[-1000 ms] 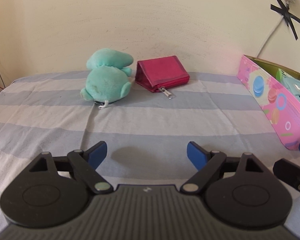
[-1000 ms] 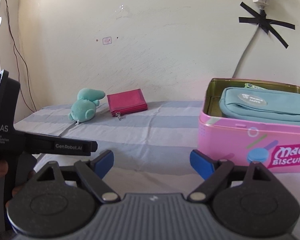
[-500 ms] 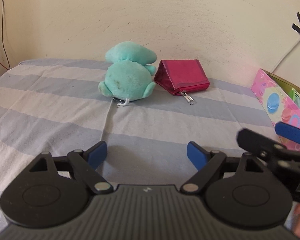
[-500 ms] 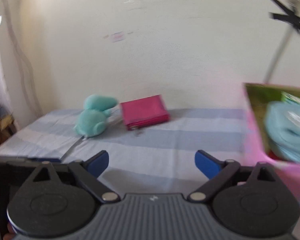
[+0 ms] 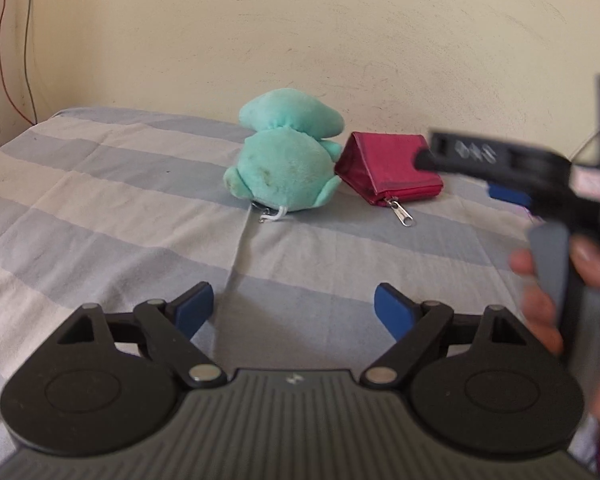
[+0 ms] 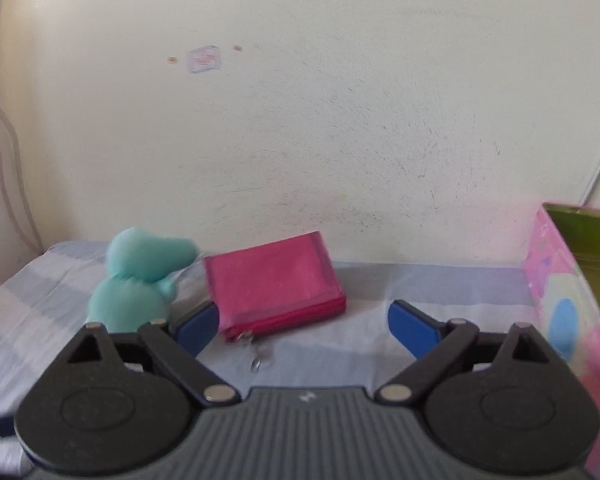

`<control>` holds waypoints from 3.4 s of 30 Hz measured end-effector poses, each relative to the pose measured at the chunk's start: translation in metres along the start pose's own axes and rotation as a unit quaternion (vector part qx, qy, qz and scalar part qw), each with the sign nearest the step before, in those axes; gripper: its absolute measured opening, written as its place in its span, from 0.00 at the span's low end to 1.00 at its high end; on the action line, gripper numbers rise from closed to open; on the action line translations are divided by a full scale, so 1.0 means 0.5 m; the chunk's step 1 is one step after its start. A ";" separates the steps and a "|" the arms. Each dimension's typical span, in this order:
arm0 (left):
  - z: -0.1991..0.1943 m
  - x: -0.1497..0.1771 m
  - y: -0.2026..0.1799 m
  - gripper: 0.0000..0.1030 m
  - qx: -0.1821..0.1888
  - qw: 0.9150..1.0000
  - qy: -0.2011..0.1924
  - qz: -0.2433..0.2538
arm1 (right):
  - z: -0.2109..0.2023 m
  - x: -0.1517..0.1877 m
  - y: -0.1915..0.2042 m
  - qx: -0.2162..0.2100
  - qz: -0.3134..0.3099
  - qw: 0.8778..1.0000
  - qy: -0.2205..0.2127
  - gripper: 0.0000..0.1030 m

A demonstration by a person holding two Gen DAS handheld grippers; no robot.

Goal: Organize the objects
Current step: 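Withdraw the right tool and move it to the magenta wallet, then grasp the magenta wallet with the right gripper and lift it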

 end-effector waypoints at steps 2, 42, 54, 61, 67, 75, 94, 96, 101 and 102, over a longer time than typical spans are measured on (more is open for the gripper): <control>0.001 0.004 -0.005 0.87 0.002 1.000 0.001 0.007 | 0.040 -0.010 -0.025 -0.017 0.046 0.999 0.005 0.92; -0.027 -0.030 0.029 0.92 0.033 0.998 -0.027 -0.049 | -0.285 0.187 -0.002 -0.146 -0.016 0.989 0.002 0.04; -0.036 -0.014 0.003 0.92 0.068 0.997 -0.021 -0.025 | -0.363 0.236 -0.062 -0.107 0.012 0.994 0.003 0.11; -0.030 -0.023 0.022 0.92 0.052 0.997 -0.019 -0.050 | -0.332 0.213 -0.010 -0.097 -0.049 0.994 -0.009 0.39; -0.035 -0.025 0.020 0.93 0.057 0.997 -0.020 -0.054 | -0.290 0.203 0.007 -0.090 -0.051 0.995 0.000 0.39; -0.035 -0.026 0.021 0.93 0.053 0.997 -0.021 -0.053 | -0.267 0.185 0.030 -0.121 -0.025 0.992 0.006 0.39; -0.034 -0.021 0.013 0.92 0.081 0.996 -0.003 -0.047 | -0.280 0.202 -0.029 -0.133 0.093 0.987 0.020 0.06; -0.035 -0.015 0.001 0.92 0.100 0.994 0.005 -0.037 | -0.306 0.215 -0.036 -0.148 0.080 0.986 0.025 0.06; -0.050 0.007 -0.041 0.92 0.170 0.985 0.031 -0.004 | -0.395 0.255 -0.073 -0.156 0.037 0.986 0.040 0.06; -0.054 0.014 -0.052 0.92 0.193 0.980 0.041 0.003 | -0.414 0.266 -0.086 -0.153 0.034 0.987 0.043 0.07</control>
Point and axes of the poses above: each gripper's, at about its wrist camera, not at the fingertips, and z roughly the way its jaws point, y to its left, x to its underside, the point moved 6 cm from there along z, roughly the way its jaws point, and after that the axes turned 15 degrees about -z, right-handed, at the moved point
